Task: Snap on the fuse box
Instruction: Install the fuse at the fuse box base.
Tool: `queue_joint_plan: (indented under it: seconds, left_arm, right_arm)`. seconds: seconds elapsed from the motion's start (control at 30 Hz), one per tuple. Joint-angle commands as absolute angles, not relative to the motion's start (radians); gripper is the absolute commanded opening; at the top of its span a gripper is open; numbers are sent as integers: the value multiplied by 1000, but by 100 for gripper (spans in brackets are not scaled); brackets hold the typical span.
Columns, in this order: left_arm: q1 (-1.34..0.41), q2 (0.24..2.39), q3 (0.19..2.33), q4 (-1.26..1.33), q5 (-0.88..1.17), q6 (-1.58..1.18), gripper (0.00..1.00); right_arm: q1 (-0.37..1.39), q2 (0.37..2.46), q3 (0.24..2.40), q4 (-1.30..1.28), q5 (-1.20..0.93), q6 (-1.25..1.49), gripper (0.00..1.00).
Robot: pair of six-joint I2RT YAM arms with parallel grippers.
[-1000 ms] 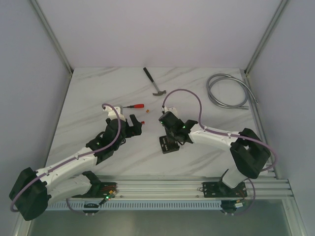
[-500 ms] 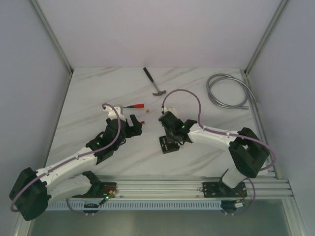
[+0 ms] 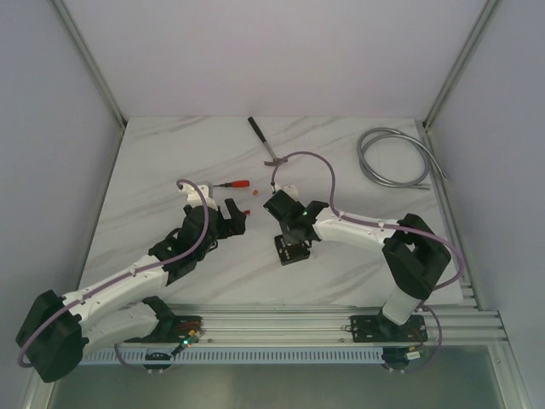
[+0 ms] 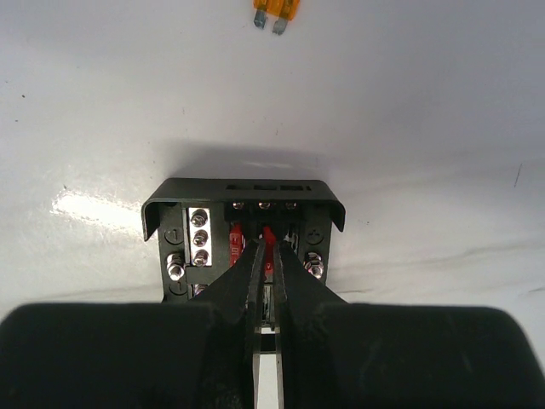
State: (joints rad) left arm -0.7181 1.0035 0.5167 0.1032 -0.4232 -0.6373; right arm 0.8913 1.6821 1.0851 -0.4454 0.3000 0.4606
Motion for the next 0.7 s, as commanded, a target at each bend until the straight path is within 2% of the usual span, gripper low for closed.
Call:
queue_joint_plan:
  seconds: [0.0, 0.67]
  left_arm:
    - [-712, 998, 509, 90, -424, -650, 100]
    - [-710, 965, 500, 81, -427, -659, 100]
  right_arm:
    - [902, 1752, 1093, -519, 340, 478, 0]
    - [881, 1875, 1079, -547, 311, 461, 0]
